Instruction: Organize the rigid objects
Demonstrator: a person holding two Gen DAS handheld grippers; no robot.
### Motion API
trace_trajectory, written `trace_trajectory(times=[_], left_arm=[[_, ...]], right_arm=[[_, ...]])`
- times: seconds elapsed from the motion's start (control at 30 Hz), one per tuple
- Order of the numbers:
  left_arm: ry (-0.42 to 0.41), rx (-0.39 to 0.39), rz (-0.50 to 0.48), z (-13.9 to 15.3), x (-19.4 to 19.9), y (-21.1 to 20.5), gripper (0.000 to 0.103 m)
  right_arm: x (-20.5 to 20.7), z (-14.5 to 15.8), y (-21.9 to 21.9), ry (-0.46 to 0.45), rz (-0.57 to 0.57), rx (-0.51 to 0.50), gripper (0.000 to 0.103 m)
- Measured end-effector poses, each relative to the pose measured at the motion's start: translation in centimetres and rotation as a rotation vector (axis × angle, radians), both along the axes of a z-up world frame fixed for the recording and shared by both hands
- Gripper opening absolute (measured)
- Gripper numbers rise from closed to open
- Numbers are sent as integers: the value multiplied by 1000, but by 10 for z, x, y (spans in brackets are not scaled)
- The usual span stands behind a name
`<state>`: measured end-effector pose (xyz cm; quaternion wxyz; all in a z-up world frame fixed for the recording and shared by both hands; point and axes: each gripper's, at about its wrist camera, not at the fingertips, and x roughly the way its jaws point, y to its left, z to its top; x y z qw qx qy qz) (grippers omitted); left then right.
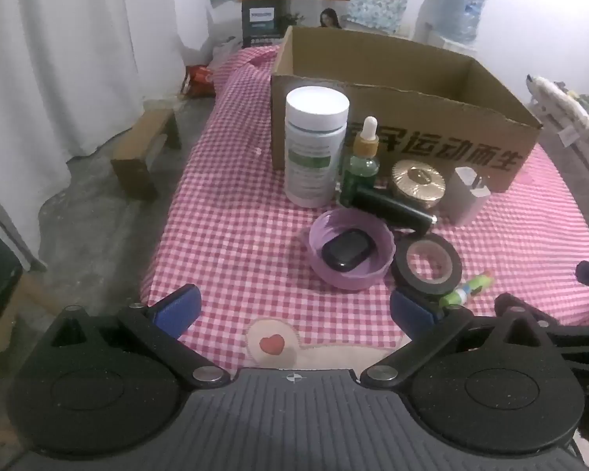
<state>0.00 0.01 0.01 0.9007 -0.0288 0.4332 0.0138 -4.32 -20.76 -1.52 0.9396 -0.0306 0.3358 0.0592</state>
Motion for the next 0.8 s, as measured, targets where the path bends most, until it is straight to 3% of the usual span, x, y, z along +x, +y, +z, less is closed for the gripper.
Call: trace_trajectory(times=[0.27,0.8], left_arm=[[16,-3,8,-2,2,4,103],[40,63,18,-6,8,-3,103]], right_arm=[[8,-3,-1,54,16,24,103],[12,-4,-1,100,28,35,103]])
